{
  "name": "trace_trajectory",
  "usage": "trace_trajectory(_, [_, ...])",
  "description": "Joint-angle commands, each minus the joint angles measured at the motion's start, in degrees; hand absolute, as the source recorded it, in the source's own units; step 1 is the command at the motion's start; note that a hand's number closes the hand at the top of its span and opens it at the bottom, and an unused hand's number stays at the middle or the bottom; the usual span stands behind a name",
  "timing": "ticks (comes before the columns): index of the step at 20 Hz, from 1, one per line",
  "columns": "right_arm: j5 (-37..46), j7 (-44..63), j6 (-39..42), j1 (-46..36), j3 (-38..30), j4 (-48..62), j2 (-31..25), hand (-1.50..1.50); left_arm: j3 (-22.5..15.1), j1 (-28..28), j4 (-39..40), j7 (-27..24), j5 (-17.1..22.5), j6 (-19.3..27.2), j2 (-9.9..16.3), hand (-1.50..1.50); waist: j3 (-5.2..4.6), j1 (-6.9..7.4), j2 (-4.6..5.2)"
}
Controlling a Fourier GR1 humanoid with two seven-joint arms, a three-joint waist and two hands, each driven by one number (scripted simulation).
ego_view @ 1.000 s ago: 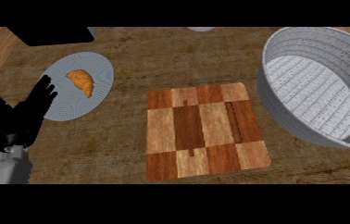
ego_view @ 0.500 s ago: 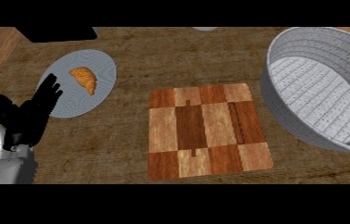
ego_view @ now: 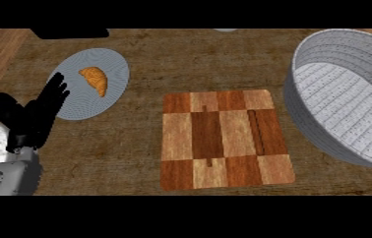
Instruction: Pick the sweet potato from the cutting board and place it in the basket
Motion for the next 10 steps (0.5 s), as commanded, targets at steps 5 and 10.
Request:
trace_trajectory(5, [-7.70, 12.98, 2.80, -2.55, -10.48, -18.46, -1.06, 1.50, -0.49, 0.42, -1.18, -0.13, 0.33, -1.25, -0.10, 0.00, -0.05, 2.12, 0.32])
trace_trajectory(10, [-11.02, 21.31, 5.25, -11.62, -21.83, -14.56, -1.96, 1.50, -2.57, 0.61, -1.05, -0.45, -1.72, 0.22, -2.11, 0.00, -0.02, 2.38, 0.39])
